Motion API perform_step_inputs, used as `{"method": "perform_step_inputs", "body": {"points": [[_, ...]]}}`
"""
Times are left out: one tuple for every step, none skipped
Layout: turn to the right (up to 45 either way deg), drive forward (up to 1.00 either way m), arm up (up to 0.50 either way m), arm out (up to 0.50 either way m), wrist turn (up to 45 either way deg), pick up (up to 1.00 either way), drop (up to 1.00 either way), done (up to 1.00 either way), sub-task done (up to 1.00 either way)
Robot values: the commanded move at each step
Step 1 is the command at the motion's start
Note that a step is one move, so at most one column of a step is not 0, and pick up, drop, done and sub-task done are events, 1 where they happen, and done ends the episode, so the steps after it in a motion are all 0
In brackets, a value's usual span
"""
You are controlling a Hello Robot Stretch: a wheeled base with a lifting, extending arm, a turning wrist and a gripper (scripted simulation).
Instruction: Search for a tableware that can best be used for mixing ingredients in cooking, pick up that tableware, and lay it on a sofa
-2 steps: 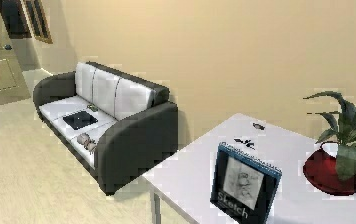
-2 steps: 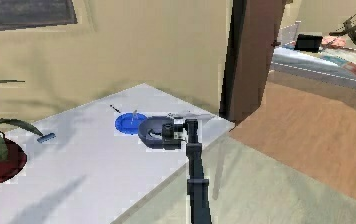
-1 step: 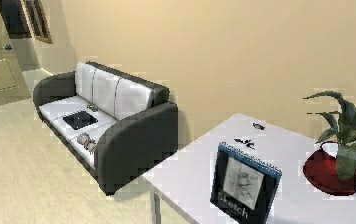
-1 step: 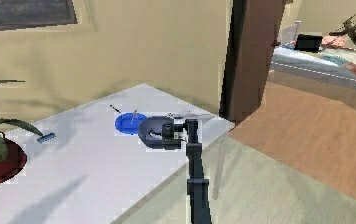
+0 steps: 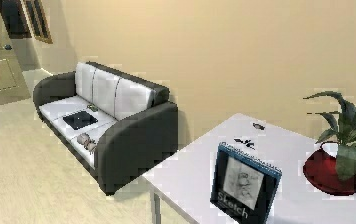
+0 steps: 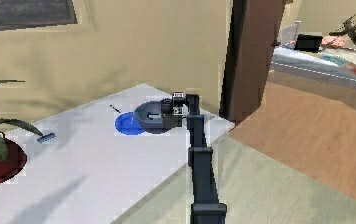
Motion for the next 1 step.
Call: {"method": "perform_step_inputs", "body": {"points": [[0.0, 0.00, 0.16, 0.00, 0.0, 0.00, 0.00, 0.00, 0.00]]}}
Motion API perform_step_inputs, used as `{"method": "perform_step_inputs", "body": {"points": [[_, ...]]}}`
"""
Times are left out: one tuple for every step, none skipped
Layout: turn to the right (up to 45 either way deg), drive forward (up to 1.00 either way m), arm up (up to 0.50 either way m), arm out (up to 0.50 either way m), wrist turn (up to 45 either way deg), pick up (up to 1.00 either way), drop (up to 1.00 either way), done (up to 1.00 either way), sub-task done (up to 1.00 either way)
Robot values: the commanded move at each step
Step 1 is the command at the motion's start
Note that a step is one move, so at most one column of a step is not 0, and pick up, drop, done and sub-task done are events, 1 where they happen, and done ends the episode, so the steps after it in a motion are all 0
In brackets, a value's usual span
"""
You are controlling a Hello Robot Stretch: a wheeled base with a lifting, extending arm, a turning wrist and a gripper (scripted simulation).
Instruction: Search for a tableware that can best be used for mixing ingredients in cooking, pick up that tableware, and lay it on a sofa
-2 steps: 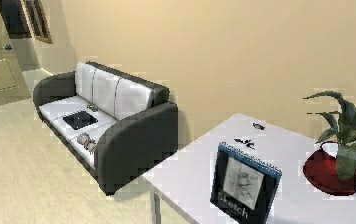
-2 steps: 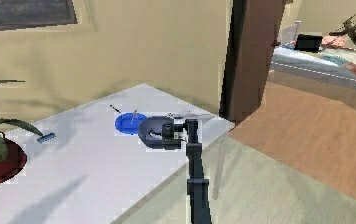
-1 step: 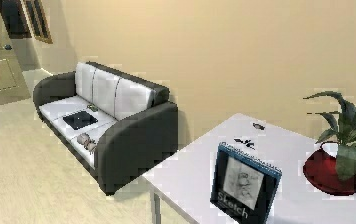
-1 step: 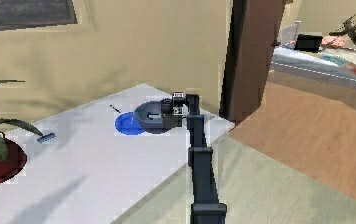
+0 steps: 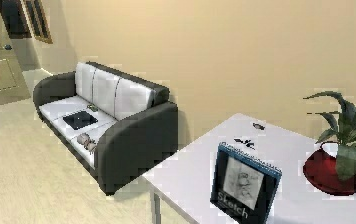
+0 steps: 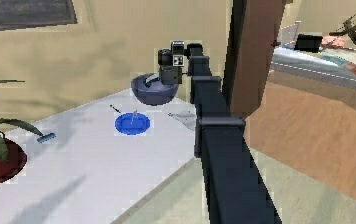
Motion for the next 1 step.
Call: {"method": "perform_step_inputs", "body": {"points": [[0.0, 0.00, 0.00, 0.00, -45.0, 0.00, 0.00, 0.00, 0.00]]}}
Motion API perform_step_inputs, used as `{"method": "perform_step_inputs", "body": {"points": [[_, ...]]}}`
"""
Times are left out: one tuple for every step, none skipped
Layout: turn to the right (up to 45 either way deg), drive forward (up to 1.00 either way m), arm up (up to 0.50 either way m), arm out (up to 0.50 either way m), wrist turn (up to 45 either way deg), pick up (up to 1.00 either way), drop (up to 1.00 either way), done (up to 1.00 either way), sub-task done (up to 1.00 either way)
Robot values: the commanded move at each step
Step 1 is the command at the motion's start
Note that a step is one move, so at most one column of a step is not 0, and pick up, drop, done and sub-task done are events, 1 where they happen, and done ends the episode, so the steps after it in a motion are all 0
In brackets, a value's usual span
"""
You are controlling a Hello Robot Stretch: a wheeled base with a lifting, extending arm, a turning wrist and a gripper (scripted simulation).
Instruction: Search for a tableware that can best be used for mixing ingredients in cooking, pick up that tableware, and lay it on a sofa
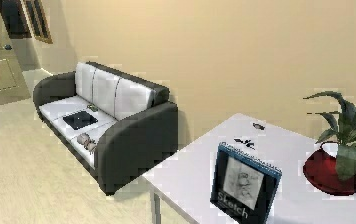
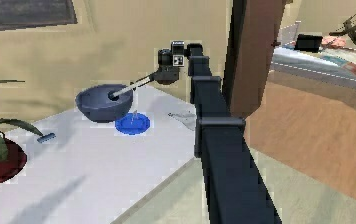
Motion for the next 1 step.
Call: {"method": "perform_step_inputs", "body": {"points": [[0.0, 0.00, 0.00, 0.00, -45.0, 0.00, 0.00, 0.00, 0.00]]}}
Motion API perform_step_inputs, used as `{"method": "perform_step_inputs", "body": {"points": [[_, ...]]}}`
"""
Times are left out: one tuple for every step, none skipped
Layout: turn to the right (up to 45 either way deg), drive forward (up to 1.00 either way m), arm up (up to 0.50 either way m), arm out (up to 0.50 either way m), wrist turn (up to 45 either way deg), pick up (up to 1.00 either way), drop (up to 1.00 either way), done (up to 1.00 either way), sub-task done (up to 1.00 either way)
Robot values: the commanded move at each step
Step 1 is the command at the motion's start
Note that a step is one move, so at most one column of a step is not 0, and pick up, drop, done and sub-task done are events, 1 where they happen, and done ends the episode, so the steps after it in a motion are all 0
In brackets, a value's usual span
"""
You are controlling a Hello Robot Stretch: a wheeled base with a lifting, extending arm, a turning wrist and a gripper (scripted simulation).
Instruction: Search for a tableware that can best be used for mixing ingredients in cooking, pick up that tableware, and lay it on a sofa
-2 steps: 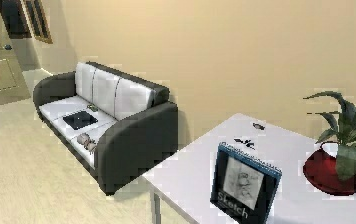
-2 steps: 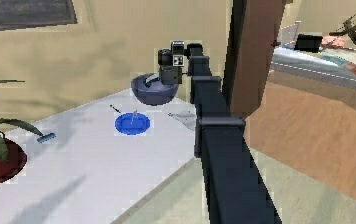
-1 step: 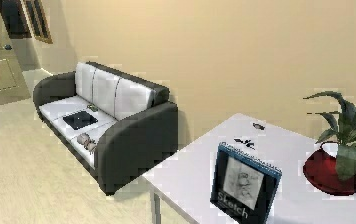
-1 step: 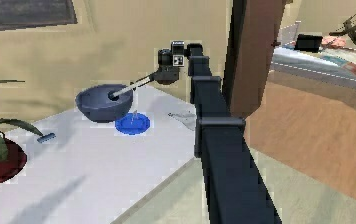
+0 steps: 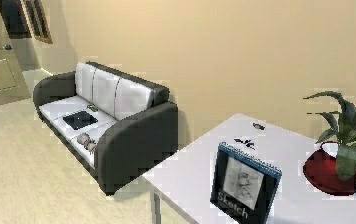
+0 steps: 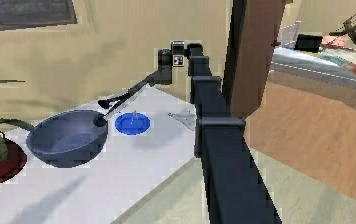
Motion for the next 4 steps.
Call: {"method": "perform_step_inputs", "body": {"points": [[0.0, 0.00, 0.00, 0.00, -27.0, 0.00, 0.00, 0.00, 0.00], [0.0, 0.00, 0.00, -0.46, 0.0, 0.00, 0.00, 0.00, 0.00], [-45.0, 0.00, 0.00, 0.00, 0.0, 0.00, 0.00, 0.00, 0.00], [-45.0, 0.00, 0.00, 0.00, 0.0, 0.00, 0.00, 0.00, 0.00]]}}
